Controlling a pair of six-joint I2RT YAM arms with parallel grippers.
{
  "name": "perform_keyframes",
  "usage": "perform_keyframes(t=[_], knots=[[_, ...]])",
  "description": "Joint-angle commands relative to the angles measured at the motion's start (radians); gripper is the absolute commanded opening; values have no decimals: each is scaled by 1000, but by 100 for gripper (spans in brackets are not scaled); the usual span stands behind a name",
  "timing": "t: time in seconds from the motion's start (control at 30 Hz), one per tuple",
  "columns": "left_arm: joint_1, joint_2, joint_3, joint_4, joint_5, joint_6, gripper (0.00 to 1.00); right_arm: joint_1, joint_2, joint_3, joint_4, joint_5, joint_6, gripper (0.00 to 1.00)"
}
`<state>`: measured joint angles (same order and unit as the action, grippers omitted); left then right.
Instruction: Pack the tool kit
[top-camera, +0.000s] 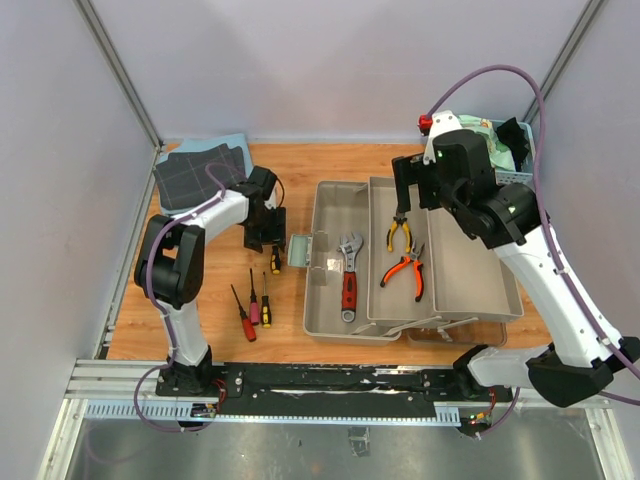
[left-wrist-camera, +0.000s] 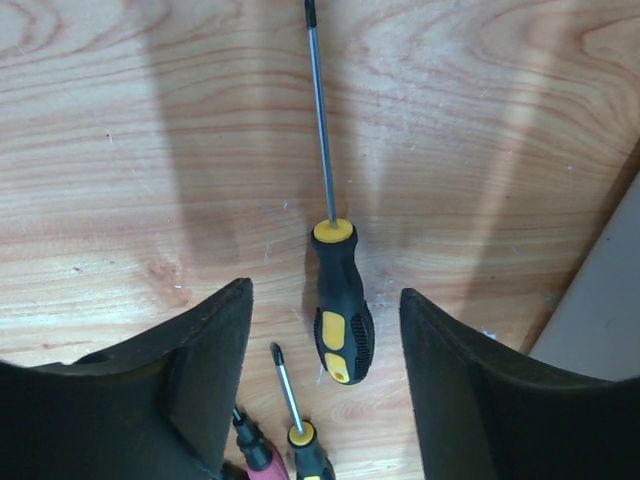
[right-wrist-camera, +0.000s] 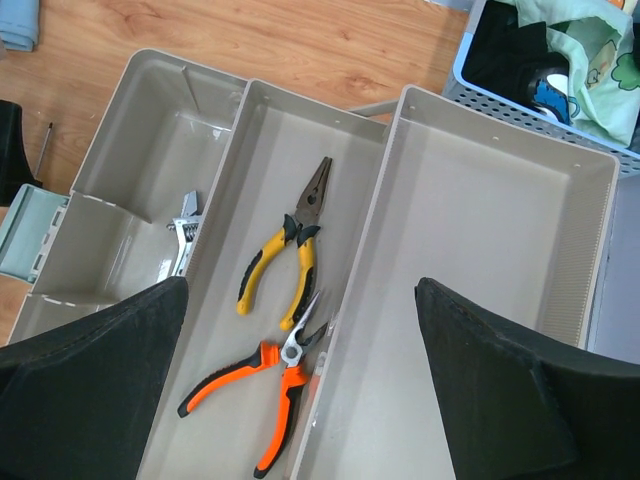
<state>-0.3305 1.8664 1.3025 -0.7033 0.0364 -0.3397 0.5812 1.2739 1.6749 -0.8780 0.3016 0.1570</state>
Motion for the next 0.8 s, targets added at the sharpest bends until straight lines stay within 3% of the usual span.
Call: perform_keyframes(t=[0.0, 0.27, 0.33, 0.4, 0.43, 0.6, 0.77], knots=[[-3, 1, -30, 6, -23, -21, 61, -15, -12, -5, -16, 33, 16, 98], [-3, 7, -87, 22, -14, -27, 37, -18, -8, 2, -20, 28, 18, 98], [-4, 13, -86, 25, -8, -24, 25, -18, -10, 4, -24, 28, 18, 98], [-3, 17, -73, 23, -1, -13, 4, -17, -11, 3, -26, 31, 18, 98], [-4, 17, -60, 18, -4, -5, 1, -17, -13, 3, -28, 32, 17, 98], [15, -34, 66, -8, -2, 48, 0, -21, -16, 0, -27, 28, 18, 98], [62, -139, 234, 11, 155, 131, 0, -52, -5, -7, 4, -40, 22, 98]])
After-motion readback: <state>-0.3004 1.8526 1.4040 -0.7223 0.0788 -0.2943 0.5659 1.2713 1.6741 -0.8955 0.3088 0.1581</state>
